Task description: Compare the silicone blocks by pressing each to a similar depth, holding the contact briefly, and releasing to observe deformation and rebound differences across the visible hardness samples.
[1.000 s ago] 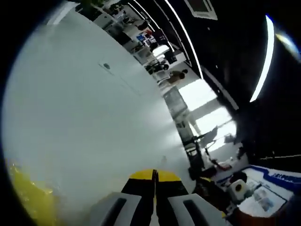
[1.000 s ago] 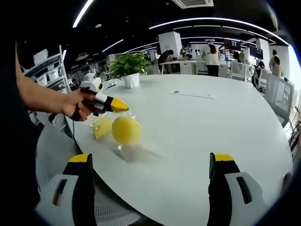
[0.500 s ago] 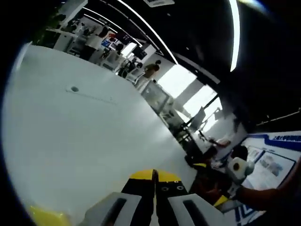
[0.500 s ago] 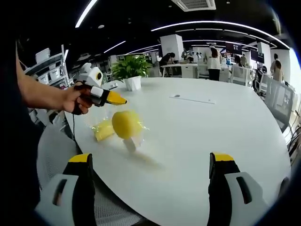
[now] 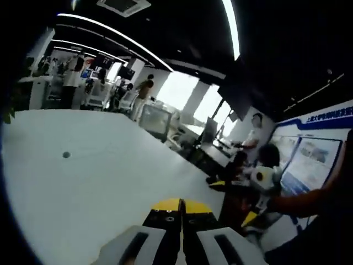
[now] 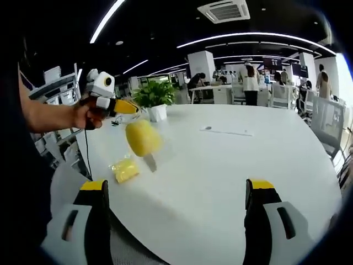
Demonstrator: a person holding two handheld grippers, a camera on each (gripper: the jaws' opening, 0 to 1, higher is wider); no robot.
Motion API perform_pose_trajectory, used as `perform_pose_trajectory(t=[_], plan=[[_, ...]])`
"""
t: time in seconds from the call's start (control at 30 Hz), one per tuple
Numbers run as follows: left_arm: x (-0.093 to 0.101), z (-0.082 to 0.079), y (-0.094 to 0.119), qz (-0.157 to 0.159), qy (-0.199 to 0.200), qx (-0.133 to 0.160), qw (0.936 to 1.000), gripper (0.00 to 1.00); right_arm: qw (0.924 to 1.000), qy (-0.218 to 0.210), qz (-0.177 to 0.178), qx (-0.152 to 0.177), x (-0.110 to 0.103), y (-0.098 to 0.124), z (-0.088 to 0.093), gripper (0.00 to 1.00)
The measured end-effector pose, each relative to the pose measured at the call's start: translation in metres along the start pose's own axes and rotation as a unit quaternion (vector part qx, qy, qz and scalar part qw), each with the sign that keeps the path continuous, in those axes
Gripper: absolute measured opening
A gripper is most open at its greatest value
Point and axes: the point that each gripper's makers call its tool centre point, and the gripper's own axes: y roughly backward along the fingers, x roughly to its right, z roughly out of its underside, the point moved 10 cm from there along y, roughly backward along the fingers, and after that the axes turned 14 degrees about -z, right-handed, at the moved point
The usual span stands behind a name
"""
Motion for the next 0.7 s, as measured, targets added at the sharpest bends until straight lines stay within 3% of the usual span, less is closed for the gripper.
perform_pose_trajectory(t=[0.2,0.43,0.7], plan=[[0.013,-0.025,0.012,0.012,-0.023,0.020,0.9995,0.00,0.9996,0.009,-0.011,0.026,0.002,-0.001,-0.027,0.96],[0.030,-0.056,0.030,0.013,-0.054,0.036,0.9978,0.00,0.9982,0.038,-0.032,0.033,0.001,-0.002,-0.056,0.96],[0.037,-0.080,0.048,0.014,-0.053,0.046,0.9974,0.00,0.9940,0.070,-0.071,0.045,-0.005,-0.007,-0.093,0.96]])
